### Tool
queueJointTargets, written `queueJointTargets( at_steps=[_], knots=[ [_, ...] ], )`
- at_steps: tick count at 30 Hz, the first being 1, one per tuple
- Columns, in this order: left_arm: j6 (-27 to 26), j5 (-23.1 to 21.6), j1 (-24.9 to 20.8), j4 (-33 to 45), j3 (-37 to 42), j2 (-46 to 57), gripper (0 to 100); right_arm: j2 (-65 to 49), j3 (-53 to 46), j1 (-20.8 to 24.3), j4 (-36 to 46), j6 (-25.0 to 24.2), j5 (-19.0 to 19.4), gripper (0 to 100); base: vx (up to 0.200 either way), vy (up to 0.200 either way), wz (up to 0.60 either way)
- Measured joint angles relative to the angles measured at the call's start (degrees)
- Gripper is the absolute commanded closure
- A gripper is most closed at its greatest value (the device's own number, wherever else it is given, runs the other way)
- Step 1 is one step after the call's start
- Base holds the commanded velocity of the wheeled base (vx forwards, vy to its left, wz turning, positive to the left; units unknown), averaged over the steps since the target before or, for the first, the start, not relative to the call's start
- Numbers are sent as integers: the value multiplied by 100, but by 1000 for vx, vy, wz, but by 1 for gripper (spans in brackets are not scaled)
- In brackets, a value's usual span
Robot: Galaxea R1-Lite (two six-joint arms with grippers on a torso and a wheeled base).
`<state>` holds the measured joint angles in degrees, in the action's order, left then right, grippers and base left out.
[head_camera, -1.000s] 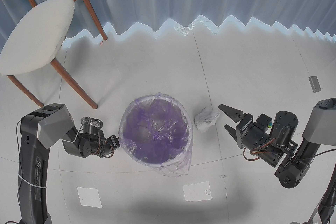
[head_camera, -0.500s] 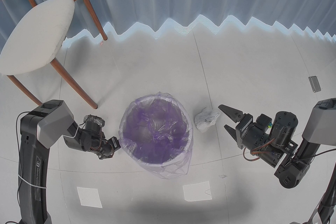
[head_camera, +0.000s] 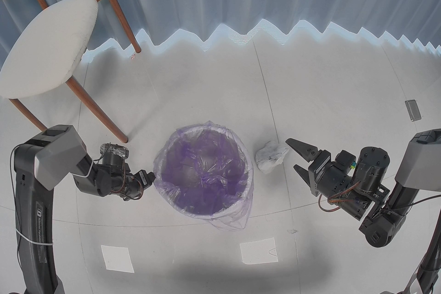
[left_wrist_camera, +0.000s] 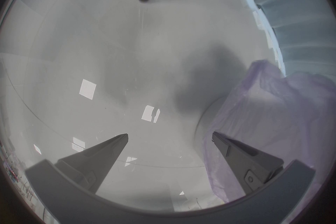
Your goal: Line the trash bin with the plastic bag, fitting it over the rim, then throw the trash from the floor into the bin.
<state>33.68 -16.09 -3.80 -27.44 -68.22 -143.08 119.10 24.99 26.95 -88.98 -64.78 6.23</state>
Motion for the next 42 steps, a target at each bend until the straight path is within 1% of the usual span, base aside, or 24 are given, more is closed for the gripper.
queueJointTargets(
  at_steps=[5, 7, 11, 13, 17, 24, 26, 28, 31, 34, 37, 40, 42],
  knots=[
    [-27, -73, 94, -184, 701, 756, 0, 2, 11, 0, 0, 0, 0, 0, 0, 0, 0],
    [-148, -79, 124, -219, 1006, 1017, 0, 5, 15, 0, 0, 0, -2, 0, 0, 0, 0],
    [-714, -57, 265, -277, 1420, 1392, 0, 5, 20, 0, 0, 0, 0, 0, 0, 0, 0],
    [-913, -49, 391, -305, 1517, 1497, 0, 5, 20, 0, 0, 0, -2, 0, 0, 0, 0],
    [-981, -98, 606, -600, 1431, 1585, 0, 5, 20, 0, 0, 0, 0, 0, 0, 0, 0],
    [-935, -230, 591, -1184, 722, 1172, 0, 22, 22, 0, 0, 9, -2, 0, 0, 0, 0],
    [-856, -388, 514, -1334, 488, 968, 0, 30, 22, 0, 0, 18, -5, 0, 0, 0, 0],
    [-719, -697, 453, -1428, 301, 797, 0, 38, 22, 0, 0, 24, -5, 0, 0, 0, 0],
    [-339, -1218, 399, -1591, -11, 560, 0, 44, 28, -9, -2, 24, -5, 0, 0, 0, 0],
    [162, -1547, 362, -1709, -315, 323, 0, 50, 39, -28, 0, 11, -5, 0, 0, 0, 0],
    [496, -1659, 354, -1887, -592, 44, 0, 85, 55, -37, 0, 13, -2, 0, 0, 0, 0],
    [630, -1699, 373, -2141, -774, -223, 0, 146, 85, -46, 0, 20, -2, 0, 0, 0, 0],
    [657, -1719, 405, -2164, -809, -345, 0, 195, 108, -48, 0, 27, -2, 0, 0, 0, 0]
  ],
)
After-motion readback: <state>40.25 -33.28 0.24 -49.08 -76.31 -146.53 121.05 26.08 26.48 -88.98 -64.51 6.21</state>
